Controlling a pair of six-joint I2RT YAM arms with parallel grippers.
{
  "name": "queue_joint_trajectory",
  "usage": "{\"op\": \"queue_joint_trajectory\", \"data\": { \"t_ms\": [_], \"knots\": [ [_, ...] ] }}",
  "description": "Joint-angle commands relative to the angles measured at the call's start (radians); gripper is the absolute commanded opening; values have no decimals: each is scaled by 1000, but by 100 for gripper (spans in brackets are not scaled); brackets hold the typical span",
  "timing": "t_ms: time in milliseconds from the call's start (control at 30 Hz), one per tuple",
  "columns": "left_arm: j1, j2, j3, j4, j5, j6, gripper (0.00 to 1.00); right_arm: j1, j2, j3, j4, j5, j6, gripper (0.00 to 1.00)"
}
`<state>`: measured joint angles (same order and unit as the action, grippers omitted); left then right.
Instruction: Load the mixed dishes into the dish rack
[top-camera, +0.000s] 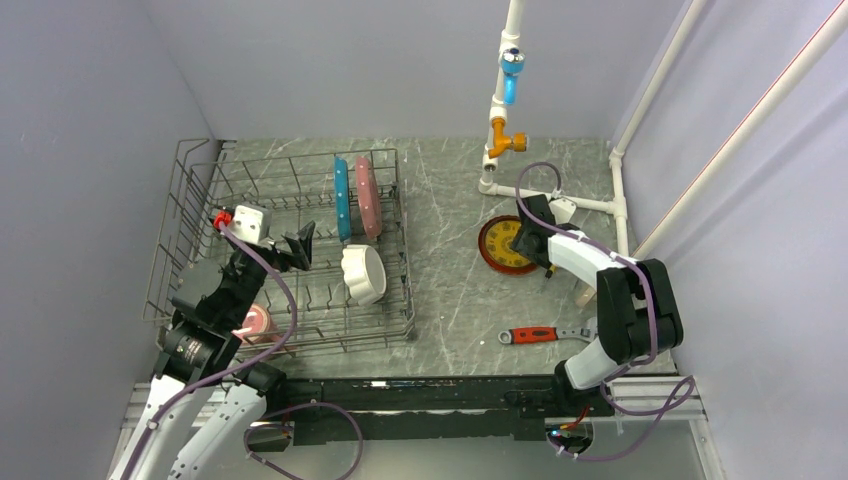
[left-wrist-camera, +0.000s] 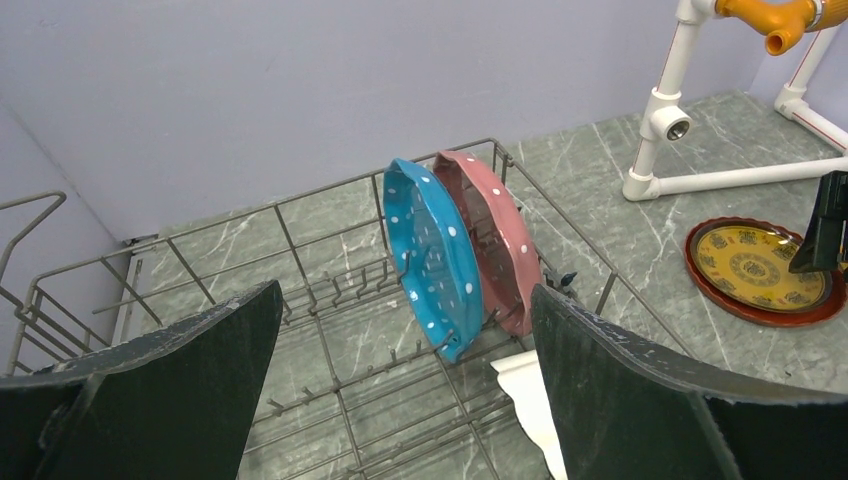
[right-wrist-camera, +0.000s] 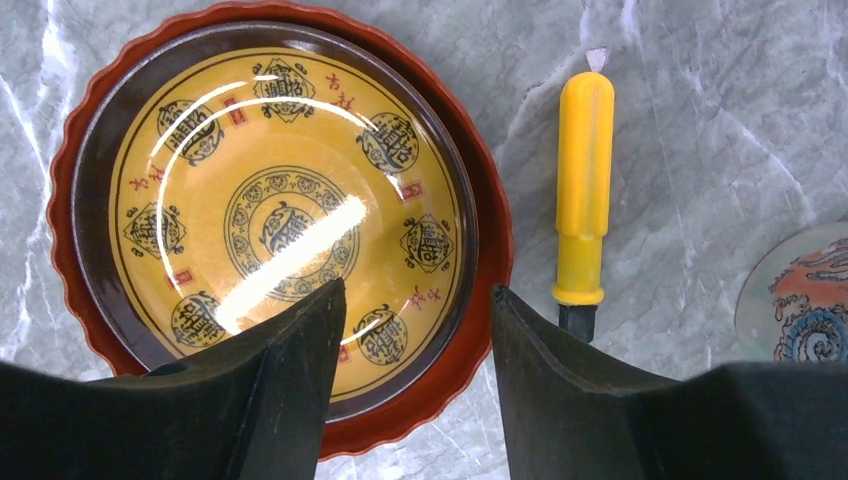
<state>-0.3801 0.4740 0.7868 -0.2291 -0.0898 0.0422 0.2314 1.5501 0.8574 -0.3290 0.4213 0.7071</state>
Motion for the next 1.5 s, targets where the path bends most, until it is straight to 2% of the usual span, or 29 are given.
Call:
{"op": "queue_joint_trajectory", "data": {
  "t_ms": [0, 333, 733, 1000, 1167, 1367, 1467],
  "knots": [
    [3, 5, 0, 26, 17, 13, 99, -10, -5, 21, 49, 18, -3, 55],
    [3, 16, 3, 22, 31, 12, 99, -37, 18, -40, 105, -43, 49, 51],
    [5, 33, 9, 15, 42, 8, 99, -69, -42, -193, 315, -137, 87, 51],
    [4, 39, 2, 22, 51, 12, 99, -71, -32, -235, 394, -175, 109, 26],
    [4, 54, 8, 16, 65, 9, 99, -72, -70, -262, 405, -174, 121, 21],
    [4, 66, -3, 27, 81, 9, 99, -71, -133, -272, 386, -205, 129, 6],
    [4, 73, -19, 50, 136, 15, 99, -72, -170, -263, 346, -207, 131, 0]
  ]
}}
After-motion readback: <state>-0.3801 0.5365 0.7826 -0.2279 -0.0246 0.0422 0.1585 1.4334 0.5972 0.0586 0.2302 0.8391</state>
